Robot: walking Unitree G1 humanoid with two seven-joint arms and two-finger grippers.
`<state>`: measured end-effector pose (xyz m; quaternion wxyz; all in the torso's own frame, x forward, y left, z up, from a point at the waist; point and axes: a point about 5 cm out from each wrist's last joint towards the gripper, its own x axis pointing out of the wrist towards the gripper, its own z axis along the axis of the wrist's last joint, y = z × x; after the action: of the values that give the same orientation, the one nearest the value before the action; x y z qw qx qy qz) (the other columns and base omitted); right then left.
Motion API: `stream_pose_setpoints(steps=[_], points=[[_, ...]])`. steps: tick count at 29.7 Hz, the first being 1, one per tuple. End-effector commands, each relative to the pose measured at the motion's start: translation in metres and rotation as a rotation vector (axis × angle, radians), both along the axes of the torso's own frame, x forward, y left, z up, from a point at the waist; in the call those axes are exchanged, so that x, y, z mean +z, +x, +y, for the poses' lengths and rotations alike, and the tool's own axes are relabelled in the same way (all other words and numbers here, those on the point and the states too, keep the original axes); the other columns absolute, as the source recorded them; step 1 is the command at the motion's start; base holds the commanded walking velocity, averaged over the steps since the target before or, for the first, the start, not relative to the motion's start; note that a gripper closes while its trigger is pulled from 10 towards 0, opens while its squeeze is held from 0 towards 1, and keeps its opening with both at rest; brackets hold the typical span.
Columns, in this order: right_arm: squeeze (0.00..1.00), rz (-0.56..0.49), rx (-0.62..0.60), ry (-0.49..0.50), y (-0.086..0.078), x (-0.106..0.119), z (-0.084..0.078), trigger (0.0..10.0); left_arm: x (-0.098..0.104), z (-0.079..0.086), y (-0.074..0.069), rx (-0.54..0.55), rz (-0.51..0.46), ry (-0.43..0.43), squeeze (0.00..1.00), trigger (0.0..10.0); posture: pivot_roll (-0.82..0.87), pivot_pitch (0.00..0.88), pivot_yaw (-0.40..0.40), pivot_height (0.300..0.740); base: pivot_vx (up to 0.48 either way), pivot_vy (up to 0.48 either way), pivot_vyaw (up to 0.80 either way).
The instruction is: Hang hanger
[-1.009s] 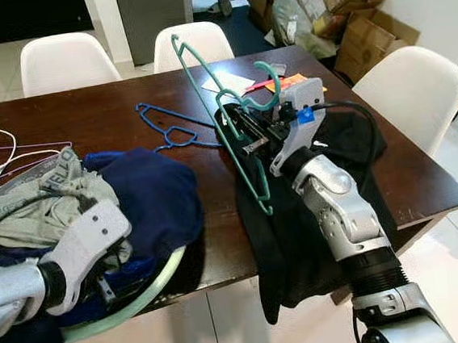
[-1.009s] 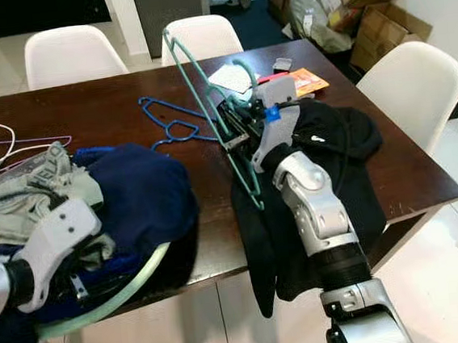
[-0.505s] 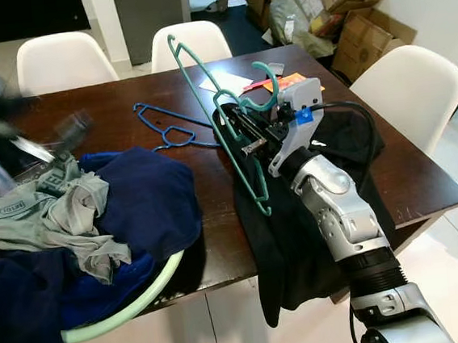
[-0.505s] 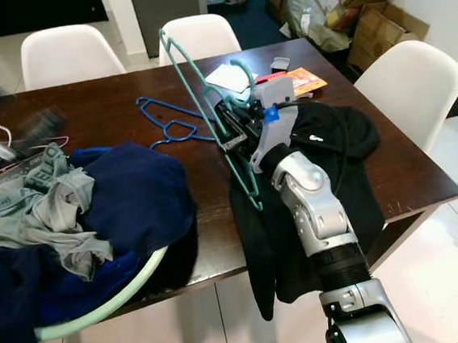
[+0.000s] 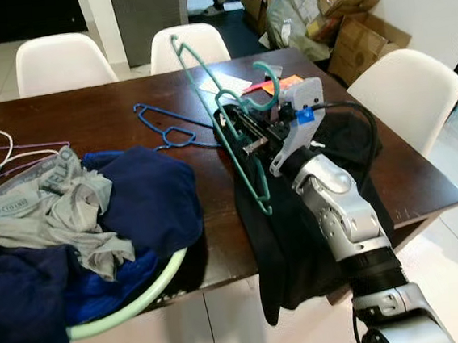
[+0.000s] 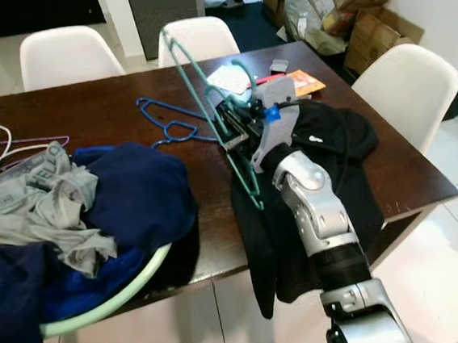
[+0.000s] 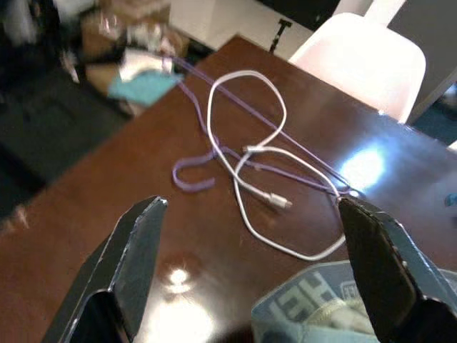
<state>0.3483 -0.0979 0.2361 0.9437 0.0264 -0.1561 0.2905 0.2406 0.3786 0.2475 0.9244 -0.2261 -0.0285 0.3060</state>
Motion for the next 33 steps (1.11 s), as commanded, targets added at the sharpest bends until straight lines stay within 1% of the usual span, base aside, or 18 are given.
stream_pose_setpoints(steps=[1,2,3,4,7,9,10,12,14,15,17,22,23,24,26,31,32,33], points=[[0.0,0.003,0.001,0.0,0.001,0.001,0.0,10.0,-0.002,-0.009,0.002,-0.035,-0.011,-0.075,0.0,10.0,0.08,0.125,-0.044,0.74,0.0,0.0,0.0],[0.0,0.003,0.001,0.0,0.001,0.001,0.0,10.0,-0.002,-0.009,0.002,-0.035,-0.011,-0.075,0.0,10.0,0.08,0.125,-0.044,0.74,0.0,0.0,0.0],[0.0,0.003,0.002,0.0,0.001,0.001,0.0,10.0,-0.002,-0.013,0.004,-0.039,-0.017,-0.116,0.0,10.0,0.08,0.125,-0.043,0.74,0.0,0.0,0.0],[0.0,0.003,0.002,0.0,0.001,0.001,0.0,10.0,-0.002,-0.013,0.004,-0.039,-0.017,-0.116,0.0,10.0,0.08,0.125,-0.043,0.74,0.0,0.0,0.0],[0.0,0.002,0.003,0.0,0.002,0.001,0.001,10.0,-0.009,-0.021,0.008,-0.059,0.006,-0.208,0.0,10.0,0.08,0.123,-0.041,0.74,0.0,0.0,0.0],[0.0,-0.001,0.003,-0.001,0.002,0.001,0.001,10.0,-0.011,-0.029,0.011,-0.092,0.034,-0.228,0.0,10.0,0.08,0.123,-0.041,0.74,0.0,0.0,0.0],[0.0,-0.001,0.003,-0.001,0.002,0.001,0.001,10.0,-0.011,-0.029,0.011,-0.092,0.034,-0.228,0.0,10.0,0.08,0.123,-0.041,0.74,0.0,0.0,0.0],[0.0,-0.002,-0.001,-0.001,0.002,0.002,-0.001,10.0,-0.012,-0.036,0.012,-0.099,0.067,-0.242,0.0,10.0,0.08,0.12,-0.036,0.74,0.0,0.0,0.0],[0.0,-0.002,-0.001,-0.001,0.002,0.002,-0.001,10.0,-0.012,-0.036,0.012,-0.099,0.067,-0.242,0.0,10.0,0.08,0.12,-0.036,0.74,0.0,0.0,0.0],[0.0,-0.003,-0.003,-0.001,0.002,0.002,-0.002,10.0,-0.015,-0.04,0.011,-0.096,0.092,-0.243,0.0,10.0,0.08,0.117,-0.031,0.74,0.0,0.0,0.0],[0.0,-0.003,-0.007,-0.001,0.002,0.001,-0.003,10.0,-0.021,-0.047,0.006,-0.076,0.164,-0.201,0.0,10.0,0.08,0.115,-0.028,0.74,0.0,0.0,0.0],[0.0,-0.004,-0.007,-0.001,0.002,0.001,-0.003,10.0,-0.023,-0.048,0.003,-0.057,0.182,-0.196,0.0,10.0,0.08,0.114,-0.026,0.74,0.0,0.0,0.0],[0.0,-0.004,-0.007,-0.001,0.002,0.001,-0.003,10.0,-0.024,-0.048,-0.001,-0.035,0.211,-0.172,0.0,10.0,0.09,0.112,-0.028,0.74,0.0,0.0,0.0],[0.0,-0.004,-0.007,-0.001,0.002,0.001,-0.003,10.0,-0.024,-0.048,-0.001,-0.035,0.211,-0.172,0.0,10.0,0.09,0.112,-0.028,0.74,0.0,0.0,0.0],[0.0,-0.005,-0.003,-0.001,0.002,0.001,-0.001,10.0,-0.028,-0.047,-0.008,-0.003,0.241,-0.171,0.0,10.0,0.09,0.109,-0.027,0.74,0.0,0.0,0.0],[0.0,-0.006,-0.001,0.0,0.002,0.001,-0.001,10.0,-0.028,-0.046,-0.01,0.011,0.241,-0.167,0.0,10.0,0.09,0.107,-0.031,0.74,0.0,0.0,0.0],[0.0,-0.007,-0.001,0.0,0.003,0.002,0.0,10.0,-0.025,-0.045,-0.01,0.018,0.229,-0.159,0.0,9.0,0.09,0.107,-0.031,0.74,0.0,0.0,0.0],[0.0,-0.007,0.0,0.0,0.003,0.002,0.0,10.0,-0.023,-0.044,-0.01,0.022,0.221,-0.153,0.0,9.0,0.09,0.107,-0.031,0.74,0.0,0.0,0.0]])
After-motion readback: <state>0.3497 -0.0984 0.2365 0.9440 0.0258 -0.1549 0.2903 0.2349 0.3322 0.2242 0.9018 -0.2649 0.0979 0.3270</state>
